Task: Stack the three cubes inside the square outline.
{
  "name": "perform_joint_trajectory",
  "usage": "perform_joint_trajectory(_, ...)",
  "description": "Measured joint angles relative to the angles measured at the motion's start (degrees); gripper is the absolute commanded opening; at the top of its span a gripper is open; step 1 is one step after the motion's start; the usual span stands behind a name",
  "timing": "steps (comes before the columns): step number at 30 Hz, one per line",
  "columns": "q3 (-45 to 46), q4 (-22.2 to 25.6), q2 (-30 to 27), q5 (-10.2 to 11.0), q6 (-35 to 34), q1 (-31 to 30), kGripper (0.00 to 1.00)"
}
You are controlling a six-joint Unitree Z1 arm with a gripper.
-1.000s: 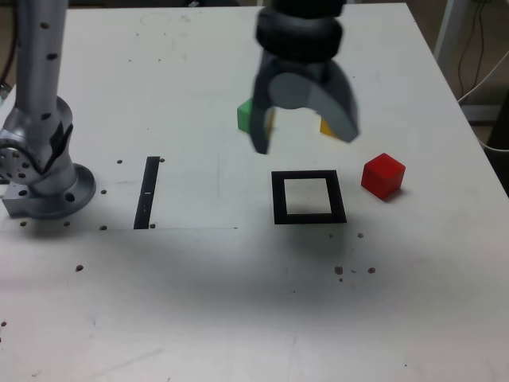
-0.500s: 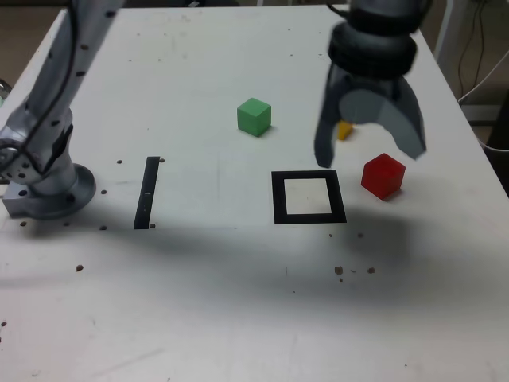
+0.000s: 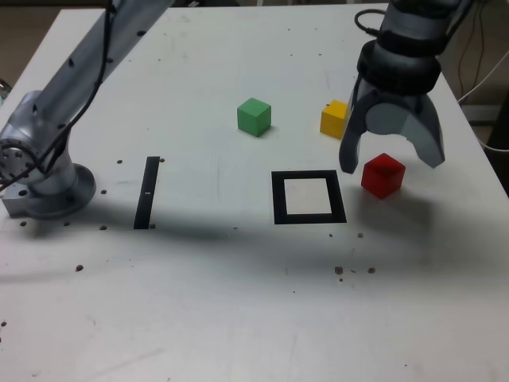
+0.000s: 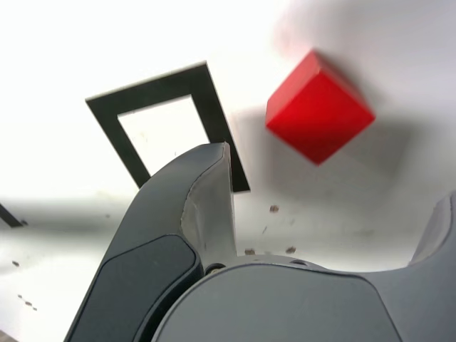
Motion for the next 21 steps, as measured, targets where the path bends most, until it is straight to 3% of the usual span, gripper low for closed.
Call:
perform_joint_trajectory(15,-0.69,0.25,1.03,1.38,3.55,1.8,0.98)
perform_joint_trajectory(21,-0.41,0.18,1.04,3.55,8.88,1.85,0.98)
